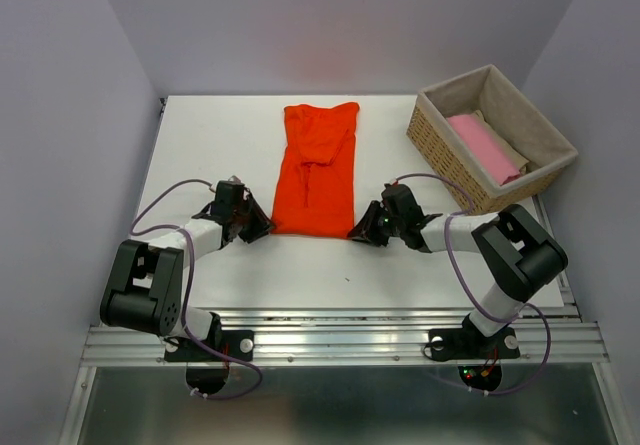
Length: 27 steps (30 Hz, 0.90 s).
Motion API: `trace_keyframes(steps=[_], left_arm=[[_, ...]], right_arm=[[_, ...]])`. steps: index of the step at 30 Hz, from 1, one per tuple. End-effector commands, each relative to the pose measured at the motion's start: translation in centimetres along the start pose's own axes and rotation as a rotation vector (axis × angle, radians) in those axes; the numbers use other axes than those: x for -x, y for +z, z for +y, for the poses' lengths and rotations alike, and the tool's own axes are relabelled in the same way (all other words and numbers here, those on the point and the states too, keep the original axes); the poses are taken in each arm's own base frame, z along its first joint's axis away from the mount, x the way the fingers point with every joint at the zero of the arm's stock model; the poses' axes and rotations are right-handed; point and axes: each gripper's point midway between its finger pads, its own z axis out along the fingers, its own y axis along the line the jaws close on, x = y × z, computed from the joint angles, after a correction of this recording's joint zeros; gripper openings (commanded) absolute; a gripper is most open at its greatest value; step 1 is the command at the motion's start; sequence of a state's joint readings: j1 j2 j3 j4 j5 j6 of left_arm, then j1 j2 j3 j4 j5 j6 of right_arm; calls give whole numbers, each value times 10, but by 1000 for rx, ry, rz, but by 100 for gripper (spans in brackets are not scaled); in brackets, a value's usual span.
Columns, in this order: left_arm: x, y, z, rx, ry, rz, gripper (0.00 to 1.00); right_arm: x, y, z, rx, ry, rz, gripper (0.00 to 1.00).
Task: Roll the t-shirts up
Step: Roll the T-shirt to the center of the board.
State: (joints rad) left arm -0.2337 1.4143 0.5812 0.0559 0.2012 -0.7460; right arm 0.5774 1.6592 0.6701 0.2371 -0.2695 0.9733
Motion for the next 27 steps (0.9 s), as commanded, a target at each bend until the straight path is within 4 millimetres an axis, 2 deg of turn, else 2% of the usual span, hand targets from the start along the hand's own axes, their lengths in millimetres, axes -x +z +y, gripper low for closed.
trace_keyframes(steps=[1,6,16,17,19,20,22,25,26,27], left_arm=[[-1,-4,7,18,-15,-15,42],[-1,-7,6,7,-19,-19,40],[-6,-4,4,-17,-20,2,33],[-7,-3,4,-19,-21,4,31],[-6,-2,0,-31,-17,9,20],[-6,-2,-1,-34,-17,11,9],[-5,-2,-3,-40,-15,15,0],[-4,-4,-5,-46,-17,14,0],[-4,-5,-6,-50,-18,11,0],[-4,-6,-6,-47,-20,14,0]], right_arm=[[1,3,-1,7,0,-17,24],[1,3,-2,3,4,-18,18],[1,2,-1,4,7,-18,19],[1,2,-2,3,7,-20,20],[0,3,-3,1,11,-18,20],[0,3,-2,3,12,-16,19],[0,3,0,11,10,-15,16],[3,1,5,25,4,-23,7],[4,0,6,27,5,-26,1],[4,-1,7,29,4,-29,1]])
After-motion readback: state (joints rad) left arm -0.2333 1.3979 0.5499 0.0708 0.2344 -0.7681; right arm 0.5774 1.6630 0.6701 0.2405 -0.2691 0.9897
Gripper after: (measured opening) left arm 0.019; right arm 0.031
